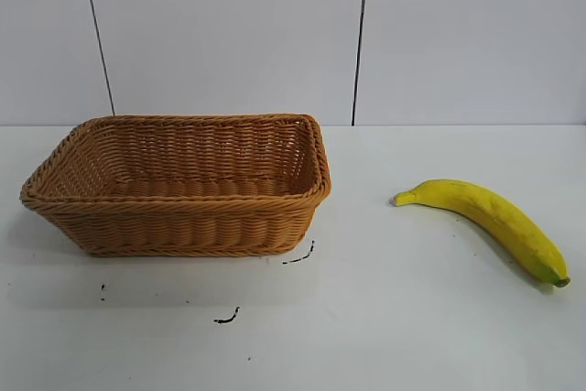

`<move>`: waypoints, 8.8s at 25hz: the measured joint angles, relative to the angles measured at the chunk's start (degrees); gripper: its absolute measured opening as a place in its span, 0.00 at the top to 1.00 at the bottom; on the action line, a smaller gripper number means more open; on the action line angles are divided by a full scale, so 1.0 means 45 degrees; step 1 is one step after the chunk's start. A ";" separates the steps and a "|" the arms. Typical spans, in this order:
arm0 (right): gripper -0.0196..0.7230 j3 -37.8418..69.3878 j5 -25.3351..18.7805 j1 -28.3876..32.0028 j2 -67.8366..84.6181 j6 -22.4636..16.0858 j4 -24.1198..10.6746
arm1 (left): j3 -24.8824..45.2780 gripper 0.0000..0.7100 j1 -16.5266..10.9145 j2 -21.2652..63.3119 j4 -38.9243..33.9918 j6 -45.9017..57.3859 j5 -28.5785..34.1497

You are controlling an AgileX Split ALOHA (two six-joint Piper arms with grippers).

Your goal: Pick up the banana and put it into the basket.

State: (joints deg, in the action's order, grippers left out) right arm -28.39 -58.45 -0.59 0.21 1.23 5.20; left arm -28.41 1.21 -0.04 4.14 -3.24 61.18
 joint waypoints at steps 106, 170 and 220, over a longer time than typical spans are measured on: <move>0.57 -1.3543 -0.0065 -0.1033 -2.4015 0.1987 -0.1156 | 0.0000 0.03 0.0000 0.0000 0.0000 0.0000 0.0000; 0.09 -2.1926 0.3076 -0.8179 -3.0487 0.4347 -0.1793 | 0.0000 0.03 0.0000 0.0000 0.0010 0.0000 -0.0003; 0.09 -0.7199 -0.2496 -0.0692 -1.6960 -0.0381 -0.1030 | 0.0000 0.03 0.0000 0.0000 -0.0001 0.0000 -0.0003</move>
State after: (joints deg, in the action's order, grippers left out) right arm -60.79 -69.68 -3.70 -76.11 -0.48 0.57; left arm -28.41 1.21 -0.04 4.13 -3.24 61.17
